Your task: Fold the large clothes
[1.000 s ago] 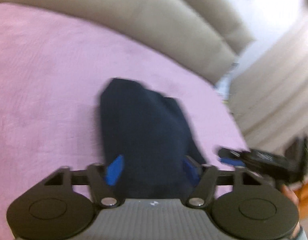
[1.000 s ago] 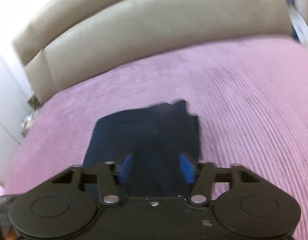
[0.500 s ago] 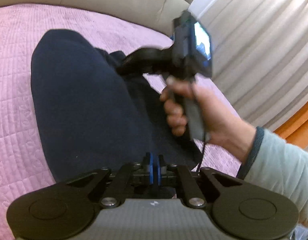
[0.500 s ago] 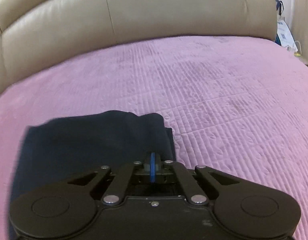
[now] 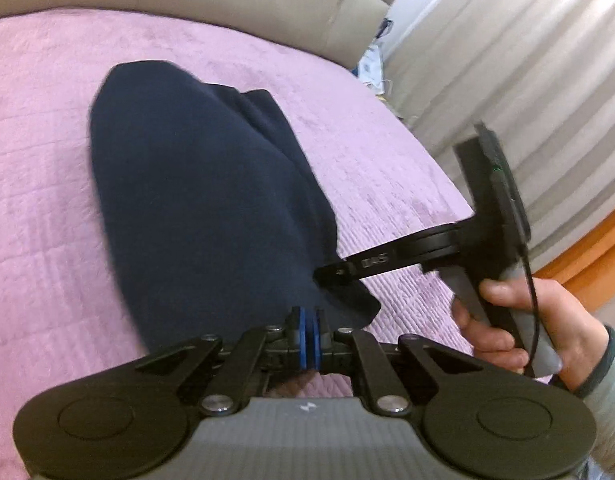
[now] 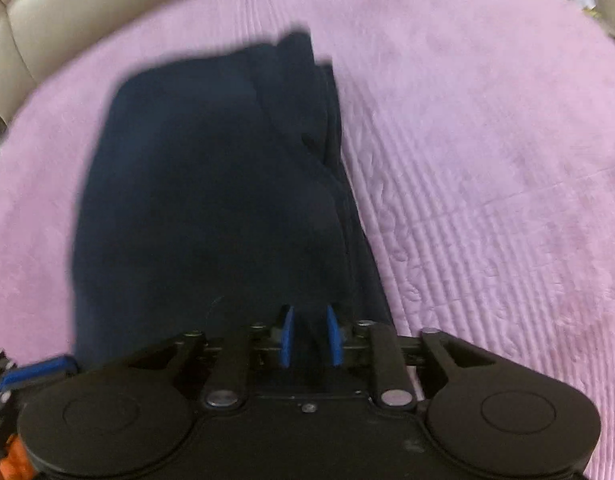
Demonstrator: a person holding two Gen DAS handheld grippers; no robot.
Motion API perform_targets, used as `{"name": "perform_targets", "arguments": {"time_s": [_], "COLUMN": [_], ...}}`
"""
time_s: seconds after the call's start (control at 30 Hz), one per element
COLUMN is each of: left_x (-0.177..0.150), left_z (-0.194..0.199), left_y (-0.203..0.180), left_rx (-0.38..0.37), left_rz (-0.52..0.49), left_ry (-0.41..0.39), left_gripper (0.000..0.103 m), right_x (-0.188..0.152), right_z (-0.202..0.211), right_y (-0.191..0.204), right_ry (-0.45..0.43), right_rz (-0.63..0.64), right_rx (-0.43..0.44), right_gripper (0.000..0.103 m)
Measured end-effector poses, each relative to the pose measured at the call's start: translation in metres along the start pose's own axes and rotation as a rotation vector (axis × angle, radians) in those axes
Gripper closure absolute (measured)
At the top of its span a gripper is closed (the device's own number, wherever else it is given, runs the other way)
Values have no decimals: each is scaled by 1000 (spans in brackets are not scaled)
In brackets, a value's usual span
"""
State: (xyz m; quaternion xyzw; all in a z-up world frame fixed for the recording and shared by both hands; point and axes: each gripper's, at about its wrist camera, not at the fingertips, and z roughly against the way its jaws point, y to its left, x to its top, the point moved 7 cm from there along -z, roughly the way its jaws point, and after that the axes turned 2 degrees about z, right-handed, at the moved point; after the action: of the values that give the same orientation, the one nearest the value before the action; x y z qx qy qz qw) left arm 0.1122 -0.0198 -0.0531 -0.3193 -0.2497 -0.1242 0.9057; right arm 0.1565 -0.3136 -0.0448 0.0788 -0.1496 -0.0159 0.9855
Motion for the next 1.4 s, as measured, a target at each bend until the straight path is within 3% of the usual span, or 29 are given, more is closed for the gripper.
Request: {"name": "perform_targets", "arguments": {"time_s": [0.03,0.07,0.17,0.27,0.37,0.47,0.5,0.53,0.63,0.73,0.87,1.03,1.23,1.4], "left_x": [6,7,14,22,22,21,27,24,12,-8,-25,-33,-38,-40], "left_z": [12,23,58,99,137,173,175,180,180,167,131,103,104,99], "left_y": [0,-2,-10,-31,-51,-75,-85,-88,-93,-88,-76,-52,-37,-35], "left_rx": [26,54,137,222,339,419,437,456,515,556,571,541,525,527], "left_rz": [-8,-19,-53,-80,-61,-66,-64,-67,-89,-119,-142,-76,-27,-9], "left_ry": [-16,-41,-119,-219,-292,-382,-410,-440,-488,-490,-445,-408,-425,-404], "left_gripper": [95,94,94,89,82,60,48,40,33,19,17,17,9,9], "right_x": [-4,-6,-14,-26,-40,-52,-56,-60,-75,-94,-104,-109,-117,-124], "right_z": [16,35,87,134,171,181,180,174,151,136,130,130,122,116], "right_y": [5,12,32,49,67,77,79,80,77,77,77,77,75,73], "right_ry": [-32,-76,-186,-293,-407,-494,-503,-507,-497,-456,-434,-439,-416,-398], "right_rz": [-3,4,42,43,49,62,66,65,58,58,61,65,69,76], "right_rx": [2,9,36,54,25,-45,-64,-79,-86,-79,-90,-99,-95,-100], "right_gripper": [50,47,46,31,29,26,26,26,26,26,26,26,26,26]}}
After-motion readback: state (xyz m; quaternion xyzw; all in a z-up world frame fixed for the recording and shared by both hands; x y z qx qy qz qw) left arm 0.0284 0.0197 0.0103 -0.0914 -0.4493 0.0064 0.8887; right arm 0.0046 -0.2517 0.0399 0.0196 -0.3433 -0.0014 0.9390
